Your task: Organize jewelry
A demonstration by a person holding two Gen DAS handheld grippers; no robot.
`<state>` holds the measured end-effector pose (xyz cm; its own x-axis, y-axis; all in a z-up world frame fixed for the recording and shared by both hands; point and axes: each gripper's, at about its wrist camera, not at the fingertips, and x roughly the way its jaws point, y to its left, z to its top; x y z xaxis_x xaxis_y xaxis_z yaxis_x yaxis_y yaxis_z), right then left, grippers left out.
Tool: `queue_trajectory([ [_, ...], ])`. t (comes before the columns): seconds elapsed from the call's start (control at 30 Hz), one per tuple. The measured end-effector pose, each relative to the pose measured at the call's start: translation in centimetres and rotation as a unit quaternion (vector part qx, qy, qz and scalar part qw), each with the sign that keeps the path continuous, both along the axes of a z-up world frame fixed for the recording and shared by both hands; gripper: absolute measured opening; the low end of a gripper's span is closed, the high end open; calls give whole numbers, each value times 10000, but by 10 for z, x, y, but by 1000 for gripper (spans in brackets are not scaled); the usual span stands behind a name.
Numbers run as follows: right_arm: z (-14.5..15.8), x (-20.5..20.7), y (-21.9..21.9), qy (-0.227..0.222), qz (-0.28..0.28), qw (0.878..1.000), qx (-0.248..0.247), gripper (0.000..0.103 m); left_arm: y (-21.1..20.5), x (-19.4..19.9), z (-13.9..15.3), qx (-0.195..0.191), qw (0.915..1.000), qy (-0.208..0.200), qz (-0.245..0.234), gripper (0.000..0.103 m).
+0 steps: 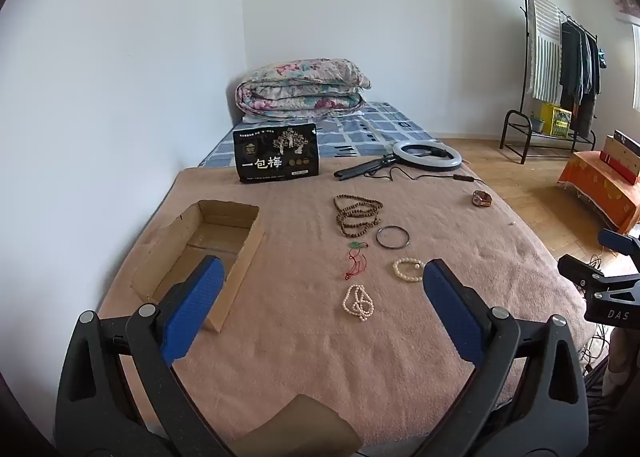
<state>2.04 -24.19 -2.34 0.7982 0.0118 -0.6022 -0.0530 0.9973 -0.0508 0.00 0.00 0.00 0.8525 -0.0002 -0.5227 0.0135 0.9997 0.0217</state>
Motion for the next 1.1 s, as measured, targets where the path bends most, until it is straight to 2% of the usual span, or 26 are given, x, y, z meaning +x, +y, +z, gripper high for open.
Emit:
queue_trajectory([
  [1.1, -2, -1, -9, 60, -131, 9997, 173, 102, 2, 4, 6, 72, 9999, -84, -6, 101],
])
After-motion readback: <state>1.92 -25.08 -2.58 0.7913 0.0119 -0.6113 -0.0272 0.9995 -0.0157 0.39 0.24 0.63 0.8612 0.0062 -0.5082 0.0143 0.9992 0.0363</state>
